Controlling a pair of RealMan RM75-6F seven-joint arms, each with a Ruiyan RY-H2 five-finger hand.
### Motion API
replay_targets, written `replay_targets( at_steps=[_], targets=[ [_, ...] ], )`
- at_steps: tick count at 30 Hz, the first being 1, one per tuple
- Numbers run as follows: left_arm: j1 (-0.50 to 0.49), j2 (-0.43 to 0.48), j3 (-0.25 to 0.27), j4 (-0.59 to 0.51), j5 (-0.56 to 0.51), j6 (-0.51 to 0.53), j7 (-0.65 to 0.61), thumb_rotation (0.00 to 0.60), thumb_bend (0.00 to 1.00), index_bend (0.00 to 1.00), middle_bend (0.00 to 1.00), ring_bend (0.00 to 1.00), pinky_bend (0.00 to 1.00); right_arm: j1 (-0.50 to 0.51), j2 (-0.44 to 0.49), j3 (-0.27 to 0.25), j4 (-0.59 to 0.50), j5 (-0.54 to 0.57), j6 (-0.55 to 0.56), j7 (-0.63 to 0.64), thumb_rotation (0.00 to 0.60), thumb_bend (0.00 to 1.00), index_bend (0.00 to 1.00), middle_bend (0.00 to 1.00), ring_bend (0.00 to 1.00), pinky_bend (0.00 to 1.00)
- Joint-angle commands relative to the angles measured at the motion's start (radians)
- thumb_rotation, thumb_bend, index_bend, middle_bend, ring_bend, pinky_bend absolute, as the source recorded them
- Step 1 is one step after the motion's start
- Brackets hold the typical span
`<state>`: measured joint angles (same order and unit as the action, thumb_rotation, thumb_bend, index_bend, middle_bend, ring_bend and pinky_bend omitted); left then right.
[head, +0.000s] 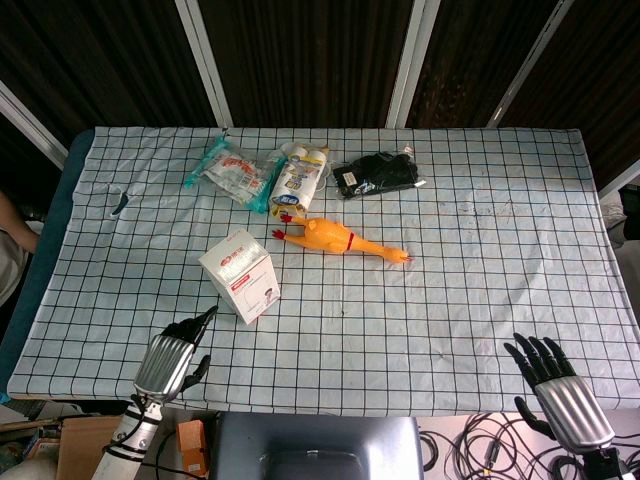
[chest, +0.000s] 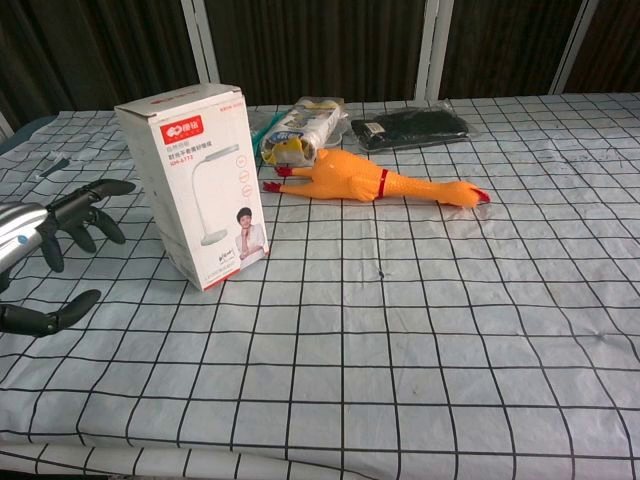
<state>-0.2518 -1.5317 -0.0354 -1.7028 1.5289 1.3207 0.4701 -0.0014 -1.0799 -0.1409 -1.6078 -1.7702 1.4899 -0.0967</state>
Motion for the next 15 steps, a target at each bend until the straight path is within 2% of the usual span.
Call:
replay_targets(
  at_steps=[1,6,15],
  targets=[
    [-0.022,-0.046,-0.022,0.001,-0.094,-0.060,0.074,0.600,0.43,0.02,1.00,1.00,1.00,-0.002,0.005,-0.001,0.002,-0.004,0.007,0.010,0.600,0.36,0.00,0.00,0.00,0.00],
    [-0.042,-0.083,-0.037,0.015,-0.167,-0.090,0.133,0.600,0.44,0.05,1.00,1.00,1.00,-0.003,0.010,-0.004,0.005,-0.008,0.012,0.022,0.600,0.36,0.00,0.00,0.00,0.00],
    [-0.044,-0.075,-0.021,-0.006,-0.169,-0.067,0.142,0.600,0.44,0.05,1.00,1.00,1.00,-0.005,0.010,-0.004,0.006,-0.010,0.014,0.022,0.600,0.36,0.00,0.00,0.00,0.00]
  ],
)
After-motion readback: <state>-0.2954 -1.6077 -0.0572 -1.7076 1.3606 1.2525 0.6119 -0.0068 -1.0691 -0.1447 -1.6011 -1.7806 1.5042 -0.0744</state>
